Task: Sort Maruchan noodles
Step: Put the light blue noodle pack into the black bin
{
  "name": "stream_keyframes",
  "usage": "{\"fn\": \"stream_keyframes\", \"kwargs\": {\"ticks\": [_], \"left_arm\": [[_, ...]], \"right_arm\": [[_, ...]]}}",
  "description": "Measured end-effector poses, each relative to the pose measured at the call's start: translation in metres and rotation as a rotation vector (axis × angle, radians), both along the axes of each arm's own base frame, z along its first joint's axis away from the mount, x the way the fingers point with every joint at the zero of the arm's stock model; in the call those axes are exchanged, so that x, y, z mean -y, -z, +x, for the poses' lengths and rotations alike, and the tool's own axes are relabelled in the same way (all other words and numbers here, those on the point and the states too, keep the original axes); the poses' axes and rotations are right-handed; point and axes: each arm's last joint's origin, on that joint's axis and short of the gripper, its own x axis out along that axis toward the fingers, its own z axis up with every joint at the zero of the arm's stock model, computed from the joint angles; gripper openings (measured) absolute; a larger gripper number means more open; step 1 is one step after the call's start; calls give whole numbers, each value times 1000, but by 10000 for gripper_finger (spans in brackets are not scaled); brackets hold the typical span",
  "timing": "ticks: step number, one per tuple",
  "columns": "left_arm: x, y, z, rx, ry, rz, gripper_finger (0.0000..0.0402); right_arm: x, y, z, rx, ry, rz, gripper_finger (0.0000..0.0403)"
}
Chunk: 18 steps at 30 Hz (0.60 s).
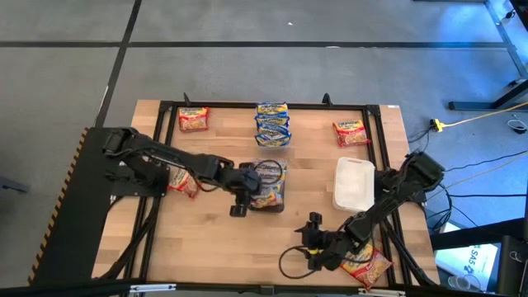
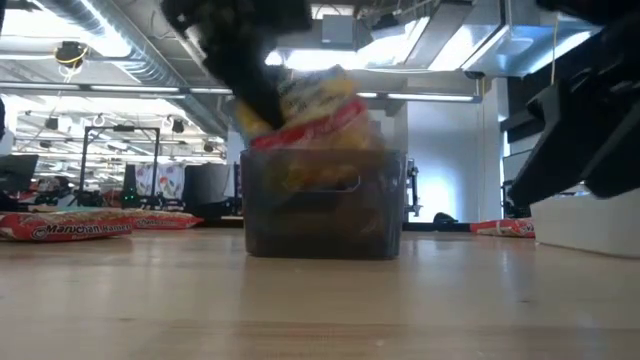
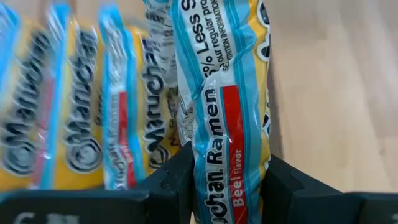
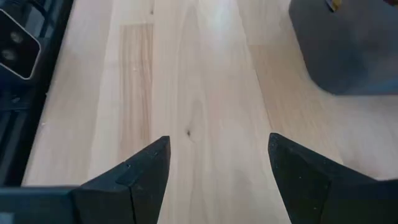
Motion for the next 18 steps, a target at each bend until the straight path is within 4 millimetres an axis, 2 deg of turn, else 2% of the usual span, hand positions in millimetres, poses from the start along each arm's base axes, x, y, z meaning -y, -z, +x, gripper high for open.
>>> {"fn": "stream_keyframes", "kwargs": {"ticks": [9,16,18], "left_arm": [[3,18,7,-59,-7,-12,117],[3,27,7,-109,-7,9,158],[2,24,4,-140,-21,9,170]], "right_arm": [[4,6,6,-33,-7,12,246],[5,7,4,-51,-12,5,246],[5,7,5,-49,-10,9,246]]}}
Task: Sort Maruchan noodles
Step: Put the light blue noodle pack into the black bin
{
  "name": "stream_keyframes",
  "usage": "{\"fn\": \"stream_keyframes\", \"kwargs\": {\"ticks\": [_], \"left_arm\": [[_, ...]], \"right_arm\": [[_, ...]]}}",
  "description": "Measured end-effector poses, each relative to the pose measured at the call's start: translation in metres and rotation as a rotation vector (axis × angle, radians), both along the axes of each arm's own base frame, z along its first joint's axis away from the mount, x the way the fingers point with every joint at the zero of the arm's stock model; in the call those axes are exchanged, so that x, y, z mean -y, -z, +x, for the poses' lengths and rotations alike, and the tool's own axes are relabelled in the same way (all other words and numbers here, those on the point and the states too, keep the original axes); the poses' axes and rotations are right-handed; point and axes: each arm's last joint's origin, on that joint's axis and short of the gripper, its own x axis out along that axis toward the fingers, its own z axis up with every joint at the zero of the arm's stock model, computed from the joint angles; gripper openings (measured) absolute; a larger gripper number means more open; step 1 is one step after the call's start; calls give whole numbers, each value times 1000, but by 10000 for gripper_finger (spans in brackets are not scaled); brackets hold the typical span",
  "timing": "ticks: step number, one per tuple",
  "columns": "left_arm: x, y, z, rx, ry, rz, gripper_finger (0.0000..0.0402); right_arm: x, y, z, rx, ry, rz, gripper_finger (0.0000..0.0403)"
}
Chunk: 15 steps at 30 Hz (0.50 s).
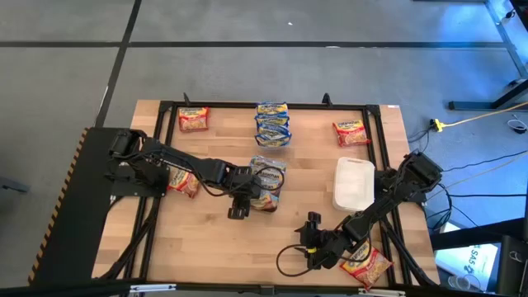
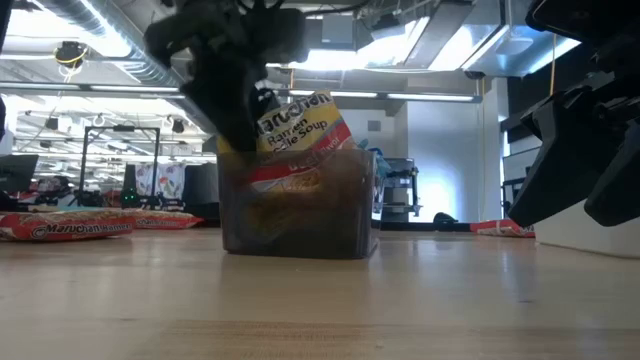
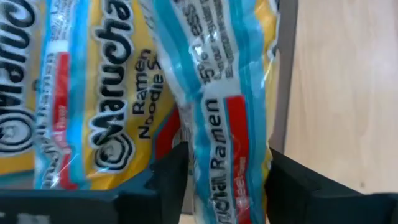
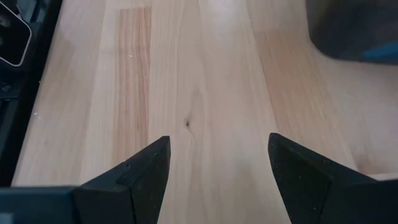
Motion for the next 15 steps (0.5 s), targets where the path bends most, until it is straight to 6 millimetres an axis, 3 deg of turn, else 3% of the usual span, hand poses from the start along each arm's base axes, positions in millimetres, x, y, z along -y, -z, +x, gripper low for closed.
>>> {"fn": "stream_keyframes", "kwargs": {"ticks": [7,15], "left_arm": [[0,-36,1,-53,-46,26,181],[3,-31,12,2,-38,0,173]], "right_arm": [[-1,0,0,-4,1,27,246],[-1,0,0,-9,9,47,246]]}}
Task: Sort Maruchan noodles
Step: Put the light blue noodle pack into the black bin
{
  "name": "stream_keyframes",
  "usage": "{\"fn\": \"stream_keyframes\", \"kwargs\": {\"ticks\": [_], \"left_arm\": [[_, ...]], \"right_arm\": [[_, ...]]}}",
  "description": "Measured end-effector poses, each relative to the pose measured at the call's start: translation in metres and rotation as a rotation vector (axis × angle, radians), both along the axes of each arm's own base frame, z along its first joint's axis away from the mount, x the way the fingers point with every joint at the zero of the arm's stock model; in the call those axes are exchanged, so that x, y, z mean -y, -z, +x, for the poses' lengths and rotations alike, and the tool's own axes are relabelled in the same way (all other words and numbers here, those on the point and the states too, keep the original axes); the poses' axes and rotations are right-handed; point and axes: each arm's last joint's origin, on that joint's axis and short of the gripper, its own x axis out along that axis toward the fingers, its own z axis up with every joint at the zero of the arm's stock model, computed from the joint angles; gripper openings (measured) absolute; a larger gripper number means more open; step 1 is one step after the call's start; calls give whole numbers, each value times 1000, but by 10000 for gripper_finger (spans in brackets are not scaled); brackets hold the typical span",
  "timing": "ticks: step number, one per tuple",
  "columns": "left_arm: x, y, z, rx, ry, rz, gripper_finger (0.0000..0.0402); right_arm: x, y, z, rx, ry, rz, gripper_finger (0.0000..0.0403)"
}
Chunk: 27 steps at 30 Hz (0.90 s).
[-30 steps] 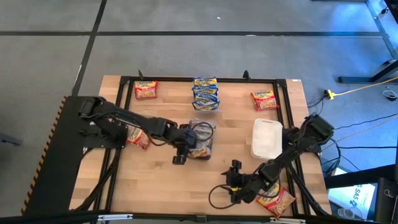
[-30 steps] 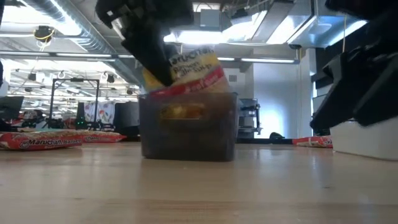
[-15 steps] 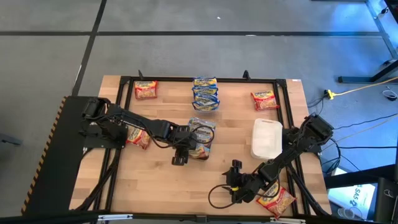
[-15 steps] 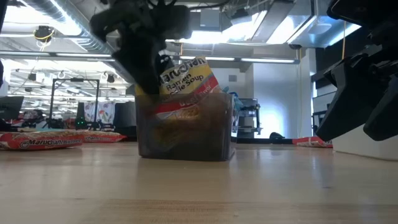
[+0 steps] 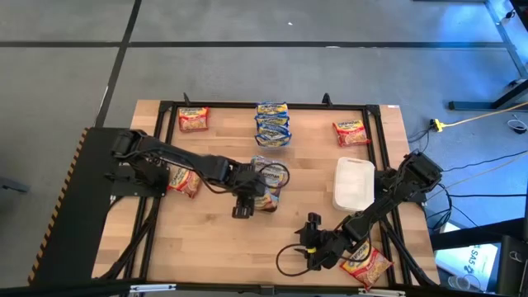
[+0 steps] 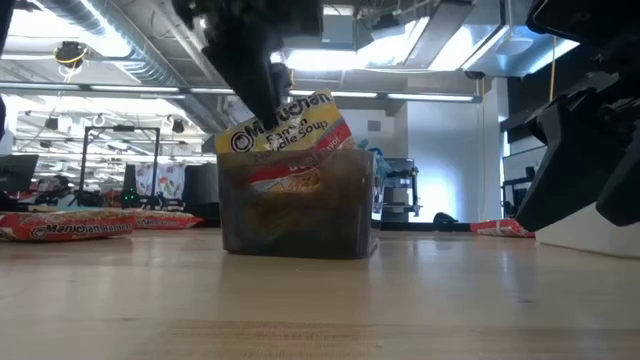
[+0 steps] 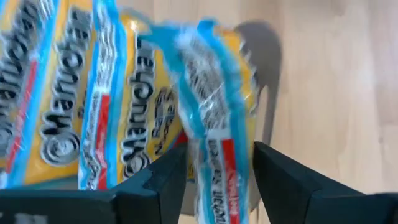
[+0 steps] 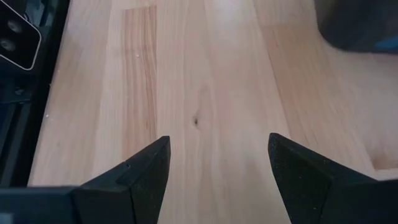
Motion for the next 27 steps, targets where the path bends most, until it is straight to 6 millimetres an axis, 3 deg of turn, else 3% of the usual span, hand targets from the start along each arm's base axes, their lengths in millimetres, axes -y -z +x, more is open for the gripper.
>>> {"fn": "stream_keyframes", "kwargs": {"ticks": [14,18,27], "left_arm": [[2,4,8,37,-44,-37,192],[2,14,11,6,-51,-38,192],[5,21,17,19,-67,-48,143]], "right_arm": [[-1,-1,1,17,2,19,246],[-2,-2,1,18,3,21,246],[-1,-1,1,17,0,19,246]]}}
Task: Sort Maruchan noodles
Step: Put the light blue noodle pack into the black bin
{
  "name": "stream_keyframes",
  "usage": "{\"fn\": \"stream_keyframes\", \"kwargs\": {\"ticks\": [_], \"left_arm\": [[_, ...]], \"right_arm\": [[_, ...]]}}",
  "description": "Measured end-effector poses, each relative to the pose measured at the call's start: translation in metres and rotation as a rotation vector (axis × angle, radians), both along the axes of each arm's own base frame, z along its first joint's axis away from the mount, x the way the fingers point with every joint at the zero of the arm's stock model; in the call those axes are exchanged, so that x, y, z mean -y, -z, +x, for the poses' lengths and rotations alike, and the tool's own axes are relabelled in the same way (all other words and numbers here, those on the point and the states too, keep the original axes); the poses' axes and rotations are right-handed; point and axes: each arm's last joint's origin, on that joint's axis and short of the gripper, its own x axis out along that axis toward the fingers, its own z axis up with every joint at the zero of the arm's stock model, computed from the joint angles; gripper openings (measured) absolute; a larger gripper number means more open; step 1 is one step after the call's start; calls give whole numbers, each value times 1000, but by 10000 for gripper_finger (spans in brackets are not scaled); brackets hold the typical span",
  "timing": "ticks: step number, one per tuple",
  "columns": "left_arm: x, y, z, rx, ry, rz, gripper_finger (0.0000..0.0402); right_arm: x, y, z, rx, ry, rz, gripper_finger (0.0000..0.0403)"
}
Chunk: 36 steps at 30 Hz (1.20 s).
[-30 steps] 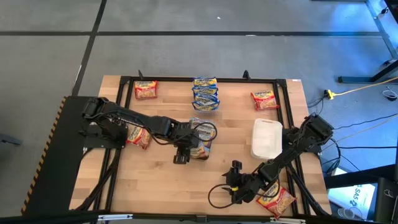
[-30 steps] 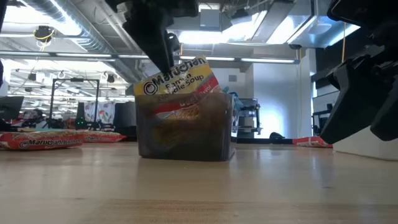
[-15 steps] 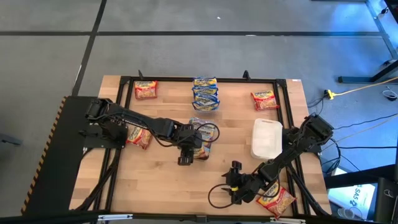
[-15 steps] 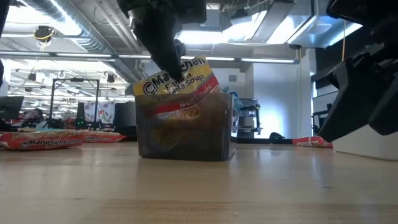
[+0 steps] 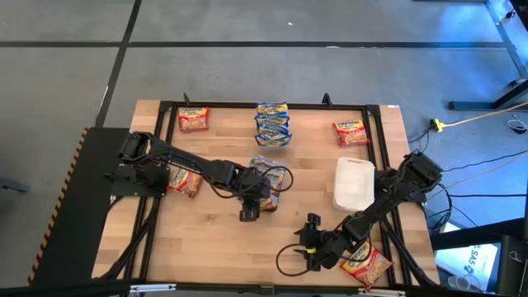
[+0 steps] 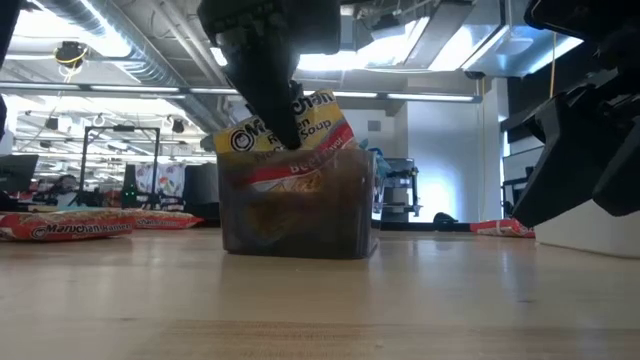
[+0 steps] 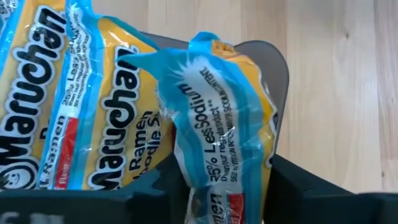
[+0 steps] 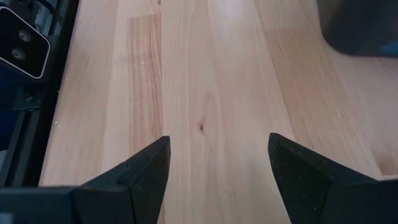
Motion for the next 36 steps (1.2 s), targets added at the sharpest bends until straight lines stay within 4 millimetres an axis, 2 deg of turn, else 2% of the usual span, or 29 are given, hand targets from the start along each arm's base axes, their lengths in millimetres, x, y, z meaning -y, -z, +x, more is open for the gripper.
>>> {"fn": "stream_keyframes", "kwargs": {"ticks": [5,16,23,27,36], "left_arm": [[0,0,0,0,3,1,109],[-3,-14,-12,-22,14,47,109],[0,-28,-11,-37,78,122,109],[1,-23,-10,-63,115,104,112],[2,9,1,-165,134,78,120]], "right_arm": [[0,0,0,0,-4,-6,246],[0,0,0,0,-3,-8,246],[0,0,0,-4,-9,-4,246],[0,0,0,-6,-9,-6,246],[1,0,0,-6,-10,-10,246]]}}
